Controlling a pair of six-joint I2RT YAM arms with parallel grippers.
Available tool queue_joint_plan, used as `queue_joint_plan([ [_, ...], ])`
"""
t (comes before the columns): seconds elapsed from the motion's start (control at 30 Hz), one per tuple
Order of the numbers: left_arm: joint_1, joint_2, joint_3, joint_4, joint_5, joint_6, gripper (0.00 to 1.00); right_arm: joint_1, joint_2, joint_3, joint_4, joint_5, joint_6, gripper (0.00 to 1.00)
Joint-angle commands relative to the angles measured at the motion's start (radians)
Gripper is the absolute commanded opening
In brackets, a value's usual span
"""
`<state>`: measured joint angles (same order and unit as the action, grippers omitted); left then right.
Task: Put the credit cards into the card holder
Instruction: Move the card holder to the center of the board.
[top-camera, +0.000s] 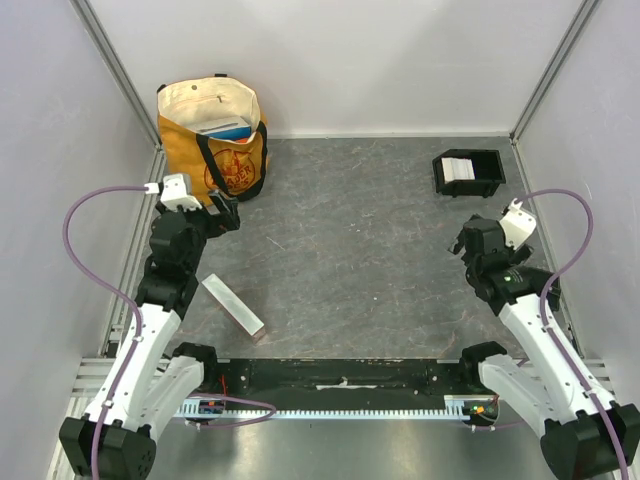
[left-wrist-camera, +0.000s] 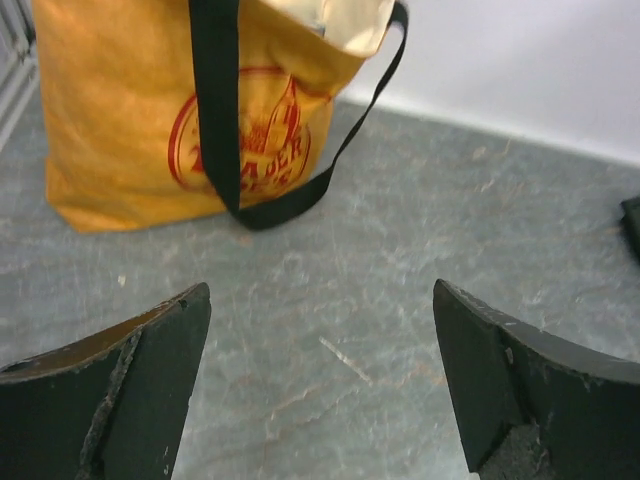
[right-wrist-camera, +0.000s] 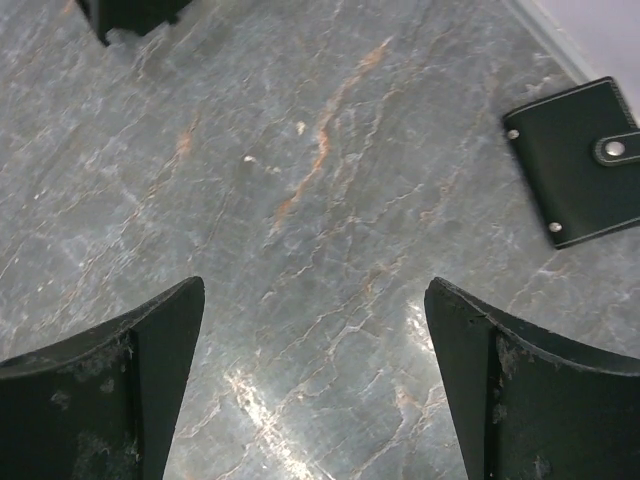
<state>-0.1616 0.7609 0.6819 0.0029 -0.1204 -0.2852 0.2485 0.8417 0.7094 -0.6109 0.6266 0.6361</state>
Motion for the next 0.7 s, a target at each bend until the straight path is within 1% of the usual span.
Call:
queue_joint_plan([
  [0.0, -0.001, 0.006, 0.099, -0.188, 0.043, -0.035, 0.97, -0.038, -0.001, 0.025, -0.056, 0.113, 0.050, 0.98],
  [0.07, -0.001, 0.005, 0.108, -0.262, 0.103, -0.072, 0.97, -0.089, 0.052, 0.053, -0.098, 0.096, 0.053, 0.98],
  [0.13, -0.001, -0.003, 0.094, -0.279, 0.046, -0.138, 0.97, -0.139, 0.108, 0.076, -0.131, 0.085, 0.056, 0.98],
  [0.17, 0.000, -0.006, 0.088, -0.305, 0.030, -0.185, 0.97, -0.162, 0.123, 0.078, -0.133, 0.078, 0.054, 0.98],
  [0.2, -0.001, -0.012, 0.081, -0.305, 0.040, -0.196, 0.97, -0.184, 0.132, 0.078, -0.132, 0.062, 0.050, 0.98],
  [0.27, 0.000, -0.020, 0.064, -0.271, 0.115, -0.158, 0.97, -0.219, 0.145, 0.071, -0.127, 0.033, 0.042, 0.98],
  [0.3, 0.000, -0.023, 0.061, -0.255, 0.176, -0.148, 0.97, -0.242, 0.149, 0.064, -0.118, 0.024, 0.043, 0.98],
  [0.37, 0.000, -0.021, 0.054, -0.239, 0.221, -0.143, 0.97, -0.310, 0.158, 0.036, -0.080, -0.039, 0.024, 0.98],
  [0.47, -0.001, -0.018, 0.044, -0.225, 0.255, -0.143, 0.97, -0.399, 0.180, 0.015, -0.049, -0.106, -0.004, 0.98],
  [0.6, 0.000, 0.003, 0.047, -0.227, 0.284, -0.149, 0.97, -0.478, 0.195, 0.002, -0.007, -0.116, -0.029, 0.98],
  [0.67, 0.000, 0.018, 0.048, -0.219, 0.298, -0.155, 0.97, -0.549, 0.206, 0.002, -0.001, -0.125, -0.033, 0.98],
])
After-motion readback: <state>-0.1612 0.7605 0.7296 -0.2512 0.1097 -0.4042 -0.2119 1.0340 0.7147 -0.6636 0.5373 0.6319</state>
